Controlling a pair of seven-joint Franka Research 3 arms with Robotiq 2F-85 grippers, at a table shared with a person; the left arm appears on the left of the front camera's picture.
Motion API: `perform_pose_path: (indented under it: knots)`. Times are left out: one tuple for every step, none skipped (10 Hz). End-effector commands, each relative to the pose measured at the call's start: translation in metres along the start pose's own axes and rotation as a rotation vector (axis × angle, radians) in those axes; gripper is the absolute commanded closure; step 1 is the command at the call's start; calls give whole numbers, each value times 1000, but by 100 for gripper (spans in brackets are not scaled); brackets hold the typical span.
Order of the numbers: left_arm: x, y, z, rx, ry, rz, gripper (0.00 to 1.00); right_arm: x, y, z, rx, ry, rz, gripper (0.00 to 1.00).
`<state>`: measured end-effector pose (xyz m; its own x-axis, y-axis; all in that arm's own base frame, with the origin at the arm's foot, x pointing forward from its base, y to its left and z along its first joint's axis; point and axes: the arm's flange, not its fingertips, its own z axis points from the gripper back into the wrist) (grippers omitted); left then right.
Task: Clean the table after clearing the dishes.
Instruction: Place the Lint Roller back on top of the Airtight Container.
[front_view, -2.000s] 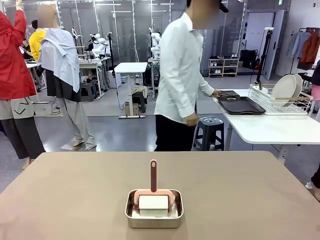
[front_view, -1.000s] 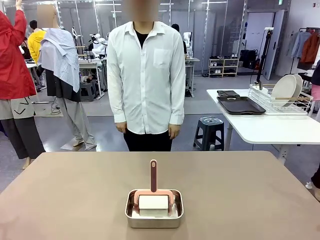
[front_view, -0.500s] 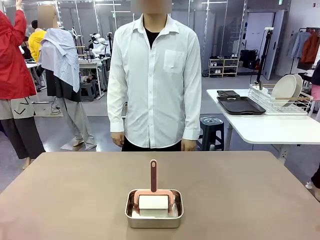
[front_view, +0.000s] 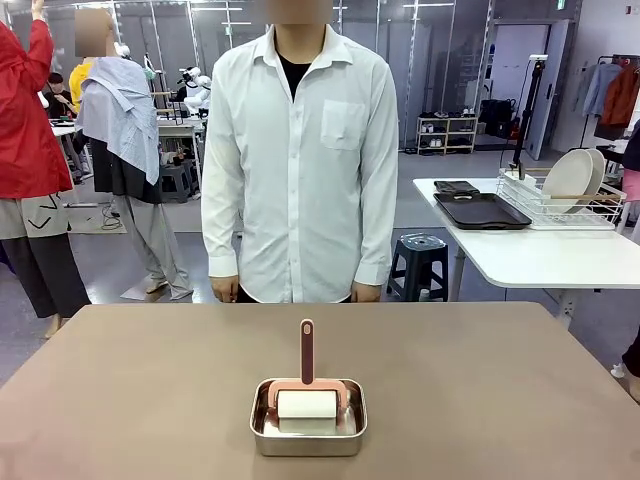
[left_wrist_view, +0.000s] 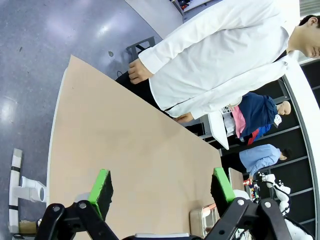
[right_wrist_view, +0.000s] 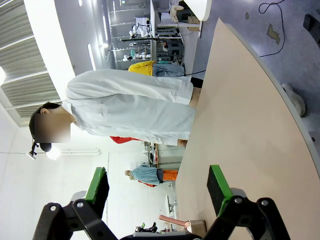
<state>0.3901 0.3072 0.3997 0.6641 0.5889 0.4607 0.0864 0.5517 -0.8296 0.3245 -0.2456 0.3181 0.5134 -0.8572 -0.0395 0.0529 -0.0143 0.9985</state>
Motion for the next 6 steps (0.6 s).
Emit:
perform_pose_path:
  knots:
    - [2, -1, 3, 11, 5, 15, 0, -7, 2, 2, -1, 9, 4, 0]
    - [2, -1, 3, 11, 5, 15, 0, -7, 2, 2, -1, 9, 4, 0]
    - [2, -1, 3, 11, 5, 15, 0, -7, 2, 2, -1, 9, 4, 0]
    - [2, -1, 3, 11, 5, 15, 0, -7, 2, 2, -1, 9, 4, 0]
    - [2, -1, 3, 11, 5, 15, 0, -7, 2, 2, -1, 9, 4, 0]
    - [2, -1, 3, 11, 5, 15, 0, -7, 2, 2, -1, 9, 4, 0]
